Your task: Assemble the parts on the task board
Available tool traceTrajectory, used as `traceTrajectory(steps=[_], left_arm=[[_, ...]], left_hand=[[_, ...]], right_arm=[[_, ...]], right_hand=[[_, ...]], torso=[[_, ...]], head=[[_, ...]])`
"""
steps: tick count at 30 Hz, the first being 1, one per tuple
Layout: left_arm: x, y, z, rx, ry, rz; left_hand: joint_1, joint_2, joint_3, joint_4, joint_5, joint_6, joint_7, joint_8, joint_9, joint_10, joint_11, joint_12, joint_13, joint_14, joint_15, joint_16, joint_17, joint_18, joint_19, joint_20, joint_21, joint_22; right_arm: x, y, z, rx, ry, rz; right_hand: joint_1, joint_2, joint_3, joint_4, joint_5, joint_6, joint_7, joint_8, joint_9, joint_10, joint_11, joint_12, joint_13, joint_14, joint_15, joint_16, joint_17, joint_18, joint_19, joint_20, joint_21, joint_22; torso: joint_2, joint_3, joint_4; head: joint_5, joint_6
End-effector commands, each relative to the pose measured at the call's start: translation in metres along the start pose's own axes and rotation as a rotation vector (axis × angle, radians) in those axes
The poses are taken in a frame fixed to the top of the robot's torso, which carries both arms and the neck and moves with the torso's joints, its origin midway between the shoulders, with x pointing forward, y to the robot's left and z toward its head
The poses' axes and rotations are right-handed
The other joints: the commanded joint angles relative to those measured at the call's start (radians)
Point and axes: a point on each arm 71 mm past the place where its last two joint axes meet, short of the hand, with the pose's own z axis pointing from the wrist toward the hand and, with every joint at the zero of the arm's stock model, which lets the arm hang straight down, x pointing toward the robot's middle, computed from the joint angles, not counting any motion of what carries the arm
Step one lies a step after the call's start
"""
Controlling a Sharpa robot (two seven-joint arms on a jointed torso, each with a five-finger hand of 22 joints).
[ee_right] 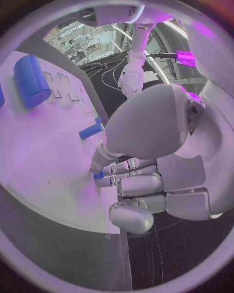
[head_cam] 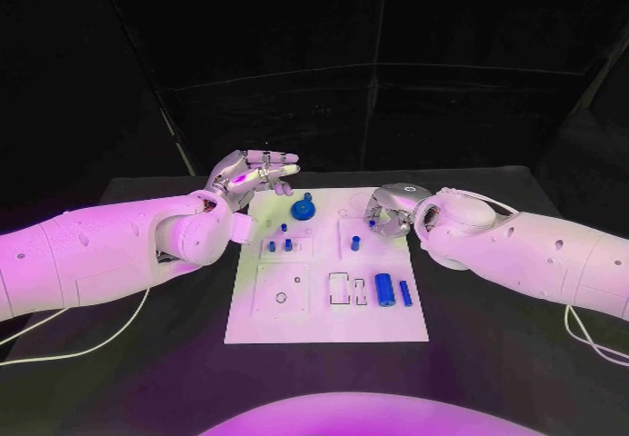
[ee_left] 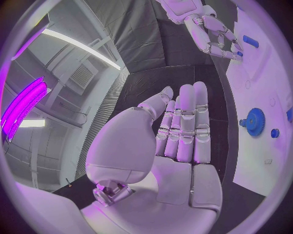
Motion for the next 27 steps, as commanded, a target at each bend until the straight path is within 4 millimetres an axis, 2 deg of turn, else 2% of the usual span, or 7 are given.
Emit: traceTrajectory(steps=[1,5,8,11,15,20,27], left_arm=[[0.002,-0.002,0.001,0.023,0.013,-0.013],[0.002,-0.002,0.001,0.021,0.013,-0.014],[0.002,-0.002,0.001,0.021,0.014,-0.014],[0.002,-0.002,0.001,0.02,0.014,-0.014],[0.002,-0.002,0.001,0.02,0.014,-0.014],[0.001,-0.002,0.001,0.023,0.009,-0.011],[-0.001,-0.003,0.002,0.03,0.001,-0.006]], left_hand=[[0.004,0.003,-0.004,0.0,0.001,0.003,0.003,0.005,-0.001,-0.006,0.001,0.007,-0.002,-0.007,-0.002,-0.003,-0.001,0.013,-0.006,0.001,-0.005,-0.001],[0.004,0.004,-0.004,0.0,0.001,0.002,0.003,0.005,-0.001,-0.007,0.002,0.007,-0.002,-0.006,-0.002,-0.004,-0.002,0.013,-0.006,0.001,-0.005,-0.001],[0.006,0.005,-0.005,0.0,0.001,0.002,0.003,0.005,-0.001,-0.008,0.002,0.007,-0.002,-0.006,-0.002,-0.005,-0.003,0.013,-0.005,0.001,-0.006,-0.002],[0.006,0.005,-0.005,0.0,0.001,0.002,0.003,0.005,-0.001,-0.008,0.002,0.007,-0.002,-0.006,-0.002,-0.005,-0.003,0.013,-0.005,0.001,-0.006,-0.002],[0.006,0.005,-0.005,0.0,0.001,0.002,0.003,0.005,-0.001,-0.008,0.002,0.007,-0.002,-0.006,-0.002,-0.005,-0.003,0.013,-0.005,0.001,-0.006,-0.002],[0.008,0.007,-0.005,0.0,0.001,0.002,0.003,0.005,-0.001,-0.008,0.002,0.008,-0.002,-0.005,-0.002,-0.007,-0.003,0.013,-0.005,0.001,-0.007,-0.003],[0.01,0.009,-0.005,0.0,0.001,0.003,0.003,0.006,-0.001,-0.008,0.002,0.008,-0.002,-0.005,-0.002,-0.008,-0.004,0.013,-0.005,0.0,-0.008,-0.003]], right_arm=[[0.005,0.001,0.001,0.004,0.049,-0.007],[0.006,0.0,0.002,0.016,0.056,-0.019],[0.006,0.0,0.002,0.022,0.052,-0.025],[0.005,0.0,0.002,0.025,0.029,-0.033],[0.002,0.001,0.002,0.023,-0.014,-0.039],[-0.002,0.001,0.002,0.02,-0.061,-0.04],[-0.005,0.002,-0.001,0.009,-0.117,-0.032]], right_hand=[[-0.01,-0.001,0.007,0.0,-0.006,0.006,0.001,0.0,0.001,0.009,0.001,-0.005,-0.003,0.041,0.0,0.004,0.001,-0.011,0.007,0.002,0.004,0.002],[-0.014,0.004,0.019,-0.007,-0.012,0.016,-0.001,0.002,0.002,0.02,-0.001,-0.004,-0.008,0.042,-0.002,0.007,0.003,-0.012,0.011,0.0,0.009,0.009],[-0.009,0.014,0.035,-0.016,-0.035,0.028,-0.004,0.005,0.003,0.033,-0.004,-0.002,-0.011,0.044,-0.006,0.011,0.005,-0.014,0.016,-0.002,0.016,0.02],[0.0,0.029,0.06,-0.032,-0.056,0.05,-0.01,0.014,0.007,0.058,-0.011,0.006,-0.012,0.048,-0.011,0.018,0.011,-0.019,0.027,-0.006,0.033,0.046],[0.01,0.04,0.093,-0.059,-0.068,0.08,-0.019,0.024,0.012,0.091,-0.021,0.015,-0.009,0.052,-0.019,0.024,0.015,-0.027,0.045,-0.014,0.06,0.087],[0.006,0.039,0.122,-0.08,-0.076,0.092,-0.02,0.026,0.014,0.107,-0.024,0.014,-0.008,0.051,-0.022,0.019,0.007,-0.03,0.052,-0.018,0.071,0.103],[-0.014,0.031,0.13,-0.085,-0.084,0.094,-0.019,0.023,0.014,0.11,-0.023,0.009,-0.008,0.05,-0.022,0.016,0.002,-0.03,0.053,-0.019,0.074,0.107]], torso=[[0.0,0.0,0.0005],[0.0,0.0,0.0004],[0.0,-0.0004,0.0003],[-0.001,-0.0006,0.0],[-0.001,0.0009,0.0001],[-0.001,-0.0001,0.0002],[0.0,0.0003,-0.0008]], head=[[0.0,-0.003],[0.001,-0.005],[0.001,-0.007],[0.0,-0.008],[0.0,-0.009],[-0.001,-0.008],[0.0,-0.009]])
